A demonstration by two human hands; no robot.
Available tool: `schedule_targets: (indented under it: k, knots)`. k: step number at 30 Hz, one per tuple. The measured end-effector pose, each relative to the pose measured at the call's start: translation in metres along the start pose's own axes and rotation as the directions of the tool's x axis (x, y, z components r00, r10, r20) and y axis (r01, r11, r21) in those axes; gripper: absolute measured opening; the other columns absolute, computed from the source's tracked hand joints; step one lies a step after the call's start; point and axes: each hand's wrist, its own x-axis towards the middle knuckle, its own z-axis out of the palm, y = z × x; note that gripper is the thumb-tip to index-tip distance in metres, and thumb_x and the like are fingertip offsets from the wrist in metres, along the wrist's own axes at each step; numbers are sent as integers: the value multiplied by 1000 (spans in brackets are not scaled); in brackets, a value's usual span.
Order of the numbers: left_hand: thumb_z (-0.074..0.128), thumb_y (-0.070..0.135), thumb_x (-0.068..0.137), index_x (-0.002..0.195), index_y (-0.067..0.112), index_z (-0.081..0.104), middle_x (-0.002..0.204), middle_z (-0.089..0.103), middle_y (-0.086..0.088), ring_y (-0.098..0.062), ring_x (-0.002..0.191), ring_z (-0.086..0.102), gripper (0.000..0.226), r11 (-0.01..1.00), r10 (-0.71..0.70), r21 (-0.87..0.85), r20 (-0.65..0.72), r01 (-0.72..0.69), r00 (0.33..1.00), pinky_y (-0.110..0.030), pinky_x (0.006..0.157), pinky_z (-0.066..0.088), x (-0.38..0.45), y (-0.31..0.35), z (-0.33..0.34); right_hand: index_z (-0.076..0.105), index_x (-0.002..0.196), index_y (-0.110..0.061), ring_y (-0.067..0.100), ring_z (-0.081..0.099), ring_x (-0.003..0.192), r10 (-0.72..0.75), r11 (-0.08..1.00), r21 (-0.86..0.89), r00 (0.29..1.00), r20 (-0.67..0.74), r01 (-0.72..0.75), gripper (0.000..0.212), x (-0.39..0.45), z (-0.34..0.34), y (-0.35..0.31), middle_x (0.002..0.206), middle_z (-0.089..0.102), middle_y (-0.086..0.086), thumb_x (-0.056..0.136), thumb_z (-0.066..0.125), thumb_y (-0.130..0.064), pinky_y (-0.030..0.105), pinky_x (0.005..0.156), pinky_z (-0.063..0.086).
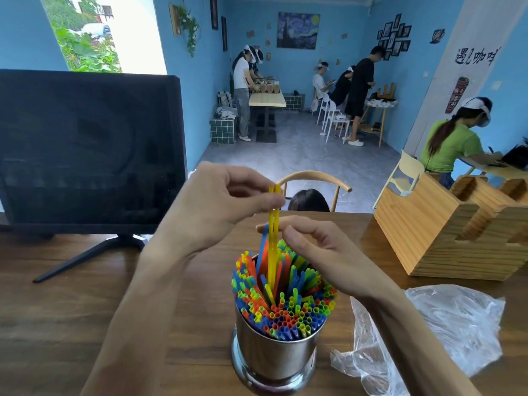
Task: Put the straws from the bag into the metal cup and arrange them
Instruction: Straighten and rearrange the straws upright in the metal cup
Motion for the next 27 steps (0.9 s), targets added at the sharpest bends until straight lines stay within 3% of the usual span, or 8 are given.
schedule_targets:
  k: [5, 9, 11, 14, 17, 21, 24, 27]
  knots:
    - [81, 22, 74, 91, 17, 78, 81, 78, -4, -17, 72, 76, 17, 988, 20, -152, -92, -34, 996, -25, 67, 61, 3, 7, 0, 77, 111, -23, 15, 69, 110, -42, 999, -31, 992, -123, 38, 20, 1, -1, -2, 109, 77, -7, 95, 68, -26, 34, 98, 54]
    - [81, 15, 80, 100, 19, 75, 84, 78, -9, -19, 72, 76, 21, 969, 49, -228, -213, -98, 976, -26, 64, 60, 0, 6, 3, 77, 105, -29, 18, 68, 105, -47, 996, -86, 991, -126, 36, 17, -1, -4, -1, 107, 77, -9, 89, 74, -30, 48, 97, 51]
    - [80, 12, 83, 105, 23, 72, 85, 78, -7, -20, 76, 77, 25, 953, 101, -245, -296, -178, 950, -27, 65, 61, -3, 9, 4, 77, 103, -28, 18, 70, 101, -61, 997, -48, 984, -166, 54, 18, -1, -5, -3, 105, 78, -8, 86, 74, -30, 47, 94, 53]
    - [80, 17, 82, 99, 22, 72, 88, 79, -6, -23, 82, 77, 20, 918, 156, -275, -410, -285, 898, -28, 69, 61, -8, 11, 7, 79, 99, -20, 23, 75, 90, -66, 991, 89, 949, -309, 98, 20, -2, -12, -6, 94, 80, 2, 80, 77, -25, 37, 81, 59]
    - [82, 19, 76, 90, 19, 74, 84, 79, -4, -23, 80, 77, 16, 916, 110, -296, -467, -272, 877, -27, 69, 60, -12, 1, 5, 81, 87, -19, 21, 75, 67, -66, 977, 156, 909, -412, 142, 13, -4, -23, -10, 79, 78, 7, 74, 80, -21, 23, 59, 50]
    - [85, 23, 63, 79, 18, 77, 75, 77, -6, -20, 68, 74, 19, 930, -3, -333, -425, -153, 905, -25, 66, 60, -22, -19, 5, 81, 70, -20, 18, 72, 55, 60, 911, 372, 832, -551, 180, 17, -8, -39, -21, 64, 73, 7, 55, 84, -25, 19, 49, 51]
    - [86, 18, 61, 70, 25, 79, 73, 77, -5, -15, 65, 73, 14, 936, -21, -334, -369, -111, 929, -19, 63, 57, -28, -31, 11, 78, 63, -22, 10, 69, 52, 134, 828, 510, 802, -582, 233, 15, -8, -41, -29, 66, 74, 3, 50, 82, -27, 14, 49, 53]
    - [86, 22, 60, 71, 30, 80, 79, 79, -1, -13, 73, 75, 14, 962, -45, -273, -134, 7, 990, -21, 70, 59, -34, -36, 15, 78, 74, -21, 9, 68, 58, 97, 799, 499, 749, -656, 334, 15, -5, -37, -32, 75, 76, 1, 62, 80, -29, 16, 57, 53]
